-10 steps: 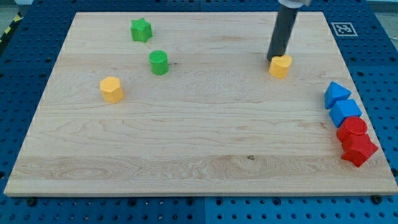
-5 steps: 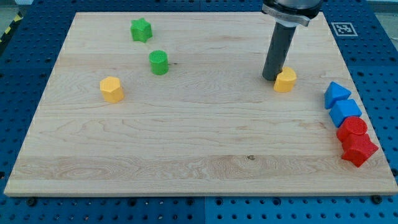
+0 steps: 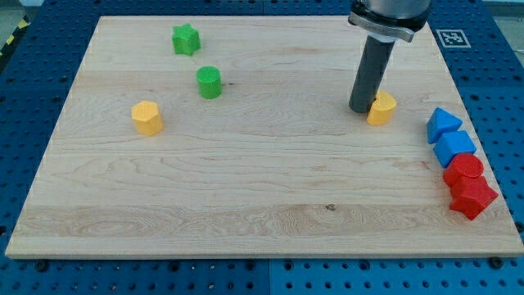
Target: Move the yellow heart towards the blue triangle
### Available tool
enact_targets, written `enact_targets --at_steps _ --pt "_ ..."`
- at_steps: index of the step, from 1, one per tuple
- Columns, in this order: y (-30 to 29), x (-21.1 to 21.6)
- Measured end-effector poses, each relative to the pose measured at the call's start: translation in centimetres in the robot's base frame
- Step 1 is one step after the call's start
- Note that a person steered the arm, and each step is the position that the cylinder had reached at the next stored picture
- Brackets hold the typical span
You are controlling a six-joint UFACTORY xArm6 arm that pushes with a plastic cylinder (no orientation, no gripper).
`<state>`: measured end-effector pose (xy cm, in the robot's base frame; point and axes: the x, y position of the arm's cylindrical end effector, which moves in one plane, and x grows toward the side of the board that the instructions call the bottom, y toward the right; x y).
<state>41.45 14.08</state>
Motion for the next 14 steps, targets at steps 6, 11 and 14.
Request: enact_targets --at_steps 6,11,14 --pt "-0.2 3.7" --pt "-0.4 5.6" --pt "2.5 1.7"
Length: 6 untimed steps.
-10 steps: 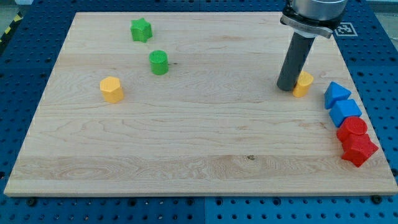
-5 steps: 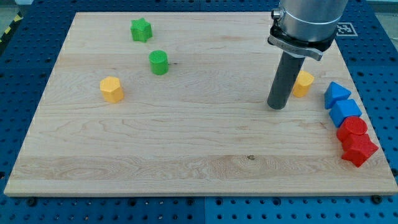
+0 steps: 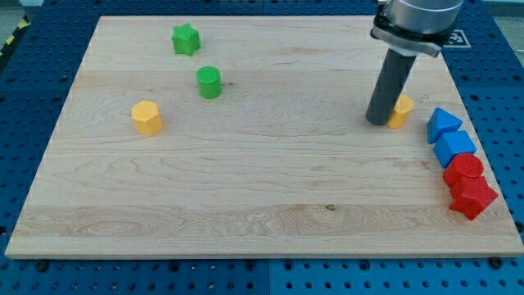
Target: Move the yellow heart towards the blue triangle
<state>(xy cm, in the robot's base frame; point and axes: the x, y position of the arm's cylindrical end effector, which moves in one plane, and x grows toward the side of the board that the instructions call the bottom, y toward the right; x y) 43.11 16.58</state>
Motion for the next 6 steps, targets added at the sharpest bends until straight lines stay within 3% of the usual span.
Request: enact_targets --at_steps 2,4,6 --pt "-1.0 1.8" --pt "2.5 -0.9" --pt "3.7 -1.0"
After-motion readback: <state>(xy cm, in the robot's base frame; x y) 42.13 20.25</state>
